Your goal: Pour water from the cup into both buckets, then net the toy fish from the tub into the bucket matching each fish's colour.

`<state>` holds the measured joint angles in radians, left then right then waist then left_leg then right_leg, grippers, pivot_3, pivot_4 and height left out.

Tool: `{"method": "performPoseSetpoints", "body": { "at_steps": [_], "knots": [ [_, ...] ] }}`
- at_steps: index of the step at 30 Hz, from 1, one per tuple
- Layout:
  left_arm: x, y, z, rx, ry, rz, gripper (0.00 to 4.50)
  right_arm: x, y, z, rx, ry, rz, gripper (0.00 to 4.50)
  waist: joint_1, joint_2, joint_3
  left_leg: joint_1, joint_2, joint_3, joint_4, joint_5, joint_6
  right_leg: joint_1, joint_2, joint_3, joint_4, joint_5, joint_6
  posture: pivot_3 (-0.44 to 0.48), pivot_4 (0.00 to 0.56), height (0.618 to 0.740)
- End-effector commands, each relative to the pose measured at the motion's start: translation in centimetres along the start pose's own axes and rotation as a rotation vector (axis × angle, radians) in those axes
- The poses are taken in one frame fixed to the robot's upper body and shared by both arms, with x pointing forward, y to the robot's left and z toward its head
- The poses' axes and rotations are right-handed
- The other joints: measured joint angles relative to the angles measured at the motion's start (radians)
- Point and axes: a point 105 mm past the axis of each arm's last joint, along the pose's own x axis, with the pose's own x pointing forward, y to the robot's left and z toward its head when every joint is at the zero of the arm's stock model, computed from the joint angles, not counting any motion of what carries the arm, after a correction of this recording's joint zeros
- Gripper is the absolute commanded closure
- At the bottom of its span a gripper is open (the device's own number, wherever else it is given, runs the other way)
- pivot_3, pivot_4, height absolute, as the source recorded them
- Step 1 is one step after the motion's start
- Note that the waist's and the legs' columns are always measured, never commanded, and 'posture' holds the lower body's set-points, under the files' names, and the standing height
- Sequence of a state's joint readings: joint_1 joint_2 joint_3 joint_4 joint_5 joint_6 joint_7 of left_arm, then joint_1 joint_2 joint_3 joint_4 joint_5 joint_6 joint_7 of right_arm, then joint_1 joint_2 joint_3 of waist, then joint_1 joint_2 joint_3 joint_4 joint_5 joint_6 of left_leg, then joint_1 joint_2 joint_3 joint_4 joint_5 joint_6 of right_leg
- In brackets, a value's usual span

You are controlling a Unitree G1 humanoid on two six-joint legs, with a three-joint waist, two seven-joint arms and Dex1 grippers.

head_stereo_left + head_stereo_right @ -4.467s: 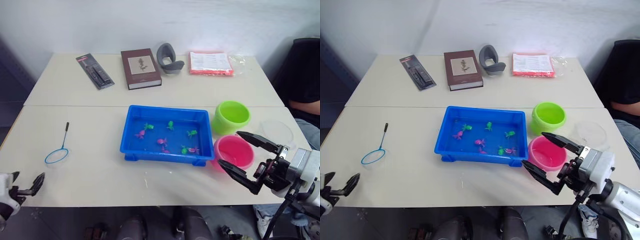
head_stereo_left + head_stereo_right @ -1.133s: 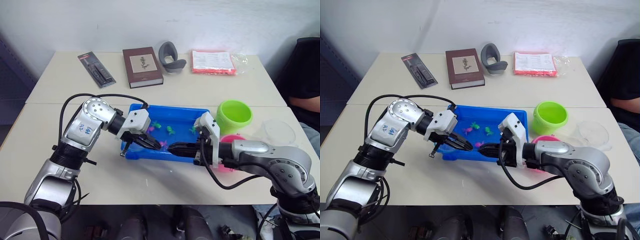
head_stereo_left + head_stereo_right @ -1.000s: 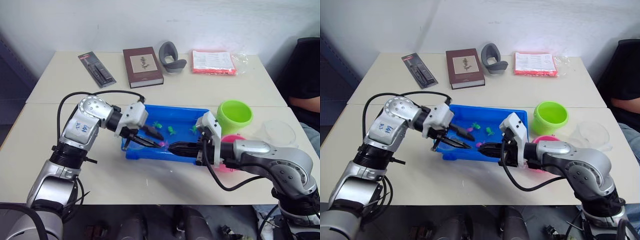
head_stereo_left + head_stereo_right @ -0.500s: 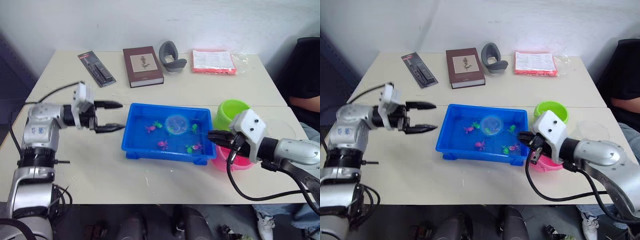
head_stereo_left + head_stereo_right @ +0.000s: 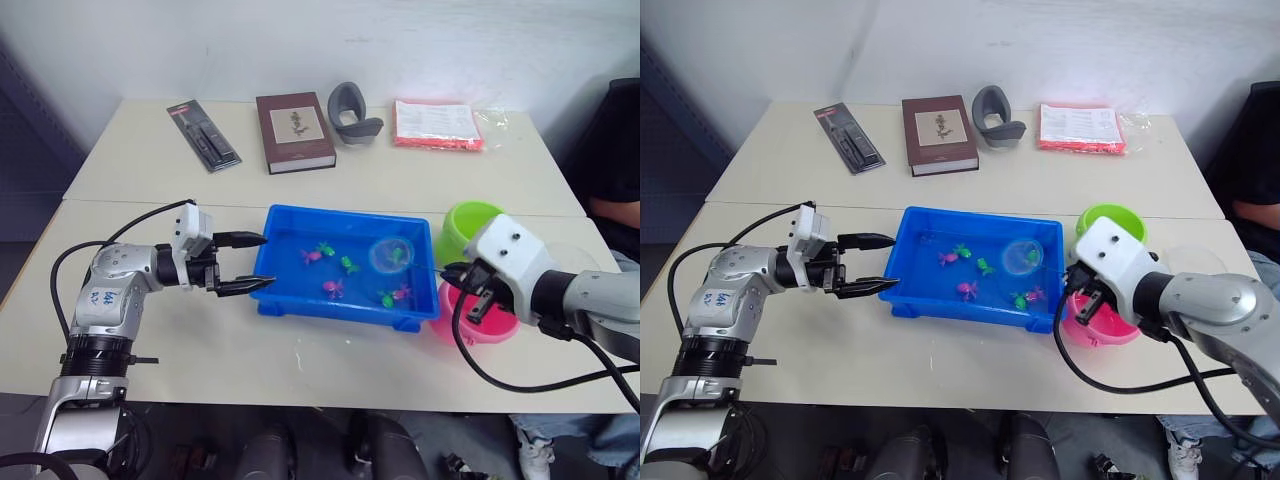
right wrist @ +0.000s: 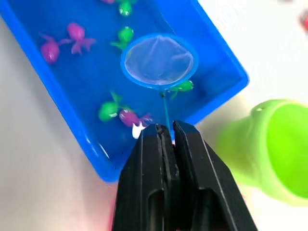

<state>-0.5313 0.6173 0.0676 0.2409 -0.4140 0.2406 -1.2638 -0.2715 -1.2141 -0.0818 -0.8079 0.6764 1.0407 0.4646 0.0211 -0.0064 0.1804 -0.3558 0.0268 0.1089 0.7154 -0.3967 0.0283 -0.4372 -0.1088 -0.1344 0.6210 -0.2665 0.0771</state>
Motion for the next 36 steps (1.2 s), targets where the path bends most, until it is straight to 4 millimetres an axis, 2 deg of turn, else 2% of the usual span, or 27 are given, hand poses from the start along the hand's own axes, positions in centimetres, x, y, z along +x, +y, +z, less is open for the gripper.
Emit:
{"method": "performPoseSetpoints", "body": {
  "at_steps": [1, 5, 9, 13, 17, 22, 27, 36],
  "knots": [
    [0.6, -0.5, 0.9, 0.024, -0.038, -0.025, 0.06, 0.3, 0.0, 0.4, -0.155, -0.029, -0.006, 4.50, 0.000, 0.000, 0.000, 0.000, 0.000, 0.000, 0.000, 0.000, 0.000, 0.000, 0.000, 0.000, 0.000, 0.000, 0.000, 0.000, 0.150, 0.740],
    [1.5, -1.0, 1.1, 0.020, -0.050, -0.058, 0.06, 0.9, -0.4, -0.5, -0.364, 0.020, -0.028, 4.50, 0.000, 0.000, 0.000, 0.000, 0.000, 0.001, 0.001, 0.000, 0.000, 0.000, 0.000, 0.000, 0.000, 0.000, 0.001, 0.000, 0.150, 0.740],
    [2.4, -1.4, 0.9, 0.012, -0.041, -0.114, 0.06, 1.3, -2.0, -1.4, -0.568, 0.098, -0.061, 4.50, 0.000, 0.000, 0.000, 0.000, 0.000, 0.002, 0.001, 0.000, 0.000, 0.000, 0.000, 0.000, 0.000, 0.001, 0.001, 0.000, 0.150, 0.740],
    [3.5, -1.3, 1.0, 0.002, -0.054, -0.151, 0.06, 1.4, -3.1, -1.3, -0.716, 0.119, -0.057, 4.50, 0.000, 0.000, 0.000, 0.000, 0.001, 0.002, 0.001, 0.000, 0.000, 0.000, 0.002, -0.001, 0.000, 0.001, 0.001, 0.000, 0.150, 0.740],
    [4.3, -1.1, 0.9, 0.006, -0.062, -0.168, 0.06, 1.4, -3.8, -1.2, -0.808, 0.156, -0.020, 4.50, 0.000, 0.000, 0.000, 0.001, 0.002, 0.004, 0.001, 0.000, 0.000, 0.000, 0.005, -0.002, 0.000, 0.001, 0.001, 0.000, 0.150, 0.740],
    [5.1, -1.0, 1.2, 0.012, -0.082, -0.185, 0.06, 1.4, -3.4, -1.0, -0.893, 0.199, 0.060, 4.50, 0.002, 0.000, 0.000, 0.001, 0.002, 0.004, 0.001, 0.000, -0.001, -0.001, 0.006, -0.002, 0.000, 0.001, 0.001, 0.000, 0.150, 0.740],
    [5.2, -0.8, 1.0, 0.010, -0.085, -0.193, 0.06, 2.1, -3.2, 0.0, -0.978, 0.220, 0.080, 4.50, 0.000, 0.000, 0.000, 0.001, 0.002, 0.004, 0.002, 0.000, -0.001, -0.001, 0.006, -0.002, 0.000, 0.001, 0.002, 0.000, 0.150, 0.740],
    [5.2, -0.9, 1.0, 0.005, -0.088, -0.198, 0.06, 3.4, -2.2, -0.6, -1.002, 0.268, 0.147, 4.50, 0.000, 0.000, 0.000, 0.001, 0.003, 0.005, 0.002, 0.000, -0.001, -0.001, 0.006, -0.001, 0.000, 0.001, 0.002, 0.000, 0.150, 0.740]
  ]
}}
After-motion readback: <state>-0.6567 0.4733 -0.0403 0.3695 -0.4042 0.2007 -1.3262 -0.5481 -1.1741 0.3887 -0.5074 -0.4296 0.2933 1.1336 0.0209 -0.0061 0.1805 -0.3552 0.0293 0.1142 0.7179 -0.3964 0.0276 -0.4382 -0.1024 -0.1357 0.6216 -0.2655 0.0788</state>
